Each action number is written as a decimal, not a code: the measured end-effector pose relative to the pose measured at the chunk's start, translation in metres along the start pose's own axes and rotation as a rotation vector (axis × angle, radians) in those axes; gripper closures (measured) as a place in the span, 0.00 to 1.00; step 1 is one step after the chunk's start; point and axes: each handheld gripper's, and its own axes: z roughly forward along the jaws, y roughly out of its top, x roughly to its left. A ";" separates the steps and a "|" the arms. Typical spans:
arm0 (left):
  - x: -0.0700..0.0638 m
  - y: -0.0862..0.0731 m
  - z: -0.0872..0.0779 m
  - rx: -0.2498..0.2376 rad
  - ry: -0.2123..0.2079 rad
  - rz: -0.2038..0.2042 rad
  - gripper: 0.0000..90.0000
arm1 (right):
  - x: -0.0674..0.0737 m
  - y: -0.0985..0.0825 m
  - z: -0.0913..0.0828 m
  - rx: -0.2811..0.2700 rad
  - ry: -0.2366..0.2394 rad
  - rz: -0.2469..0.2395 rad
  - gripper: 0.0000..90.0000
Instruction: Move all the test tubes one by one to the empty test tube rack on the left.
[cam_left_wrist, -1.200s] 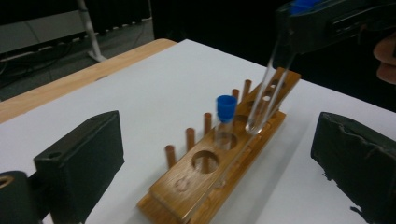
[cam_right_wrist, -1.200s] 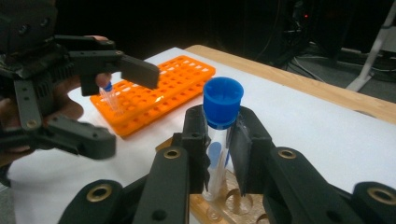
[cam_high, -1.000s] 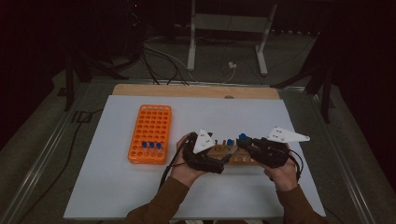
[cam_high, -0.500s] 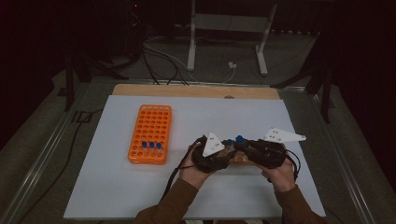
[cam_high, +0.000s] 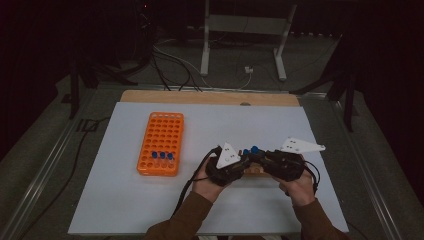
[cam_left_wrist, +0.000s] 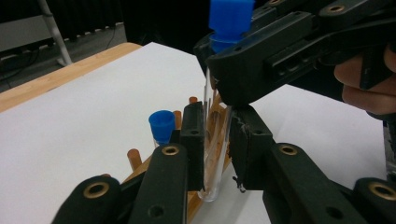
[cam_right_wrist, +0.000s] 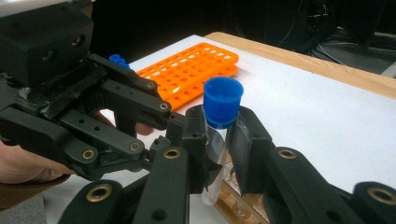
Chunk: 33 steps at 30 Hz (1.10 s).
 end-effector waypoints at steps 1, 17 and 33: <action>0.000 0.000 0.000 0.000 -0.004 -0.003 0.87 | -0.001 0.000 0.000 -0.001 0.003 0.003 0.85; 0.013 -0.007 -0.011 -0.015 0.024 -0.062 0.87 | -0.011 0.000 -0.007 -0.029 -0.015 0.025 0.38; 0.025 -0.014 -0.031 -0.020 0.057 -0.084 0.87 | -0.028 -0.010 -0.007 -0.011 -0.122 0.033 0.05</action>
